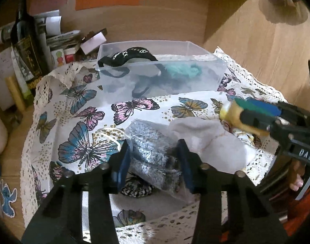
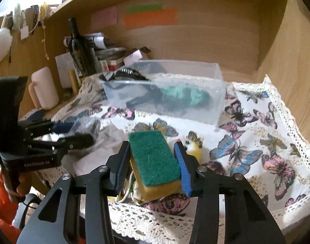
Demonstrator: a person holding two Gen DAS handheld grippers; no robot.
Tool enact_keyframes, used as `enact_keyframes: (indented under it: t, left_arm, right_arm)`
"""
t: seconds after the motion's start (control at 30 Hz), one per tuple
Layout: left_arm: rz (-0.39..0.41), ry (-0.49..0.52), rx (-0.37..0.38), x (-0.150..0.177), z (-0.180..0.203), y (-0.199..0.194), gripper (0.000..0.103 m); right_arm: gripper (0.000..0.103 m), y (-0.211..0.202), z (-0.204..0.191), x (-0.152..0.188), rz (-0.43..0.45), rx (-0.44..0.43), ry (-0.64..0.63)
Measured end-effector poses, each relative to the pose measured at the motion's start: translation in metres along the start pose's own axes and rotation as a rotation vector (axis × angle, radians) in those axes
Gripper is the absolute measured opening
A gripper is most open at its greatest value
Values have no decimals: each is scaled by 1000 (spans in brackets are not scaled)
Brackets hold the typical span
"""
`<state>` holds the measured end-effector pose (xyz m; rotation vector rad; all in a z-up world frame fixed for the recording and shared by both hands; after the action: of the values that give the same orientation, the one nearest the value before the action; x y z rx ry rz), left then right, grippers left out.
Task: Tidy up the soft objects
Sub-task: 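Grasp the crinkled silver bag with left while right grasps the green-yellow sponge, then lower the silver bag into the box with left while right places the sponge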
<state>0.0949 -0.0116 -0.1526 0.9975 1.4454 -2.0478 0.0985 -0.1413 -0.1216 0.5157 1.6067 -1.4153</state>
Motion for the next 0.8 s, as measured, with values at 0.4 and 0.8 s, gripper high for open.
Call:
enact_keyframes:
  t: [0.4, 0.8]
  left_arm:
    - [119, -5, -39, -25, -6, -32, 36]
    - [244, 43, -86, -83, -15, -50, 36]
  right_arm:
    - [40, -9, 18, -32, 93, 32, 47]
    - [40, -15, 31, -82, 216, 64, 49]
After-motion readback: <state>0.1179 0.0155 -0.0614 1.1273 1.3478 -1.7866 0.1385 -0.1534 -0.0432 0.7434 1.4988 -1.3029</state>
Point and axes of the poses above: each gripper's, at about its wrist camera, not at the fingertips, and y roughly the way its jaws point, z to its right, x to its underside, the point moved 6 cm from there along y, roughly the way its jaws point, and after that the axes turned 12 degrees about x, right-handed, at the moved point
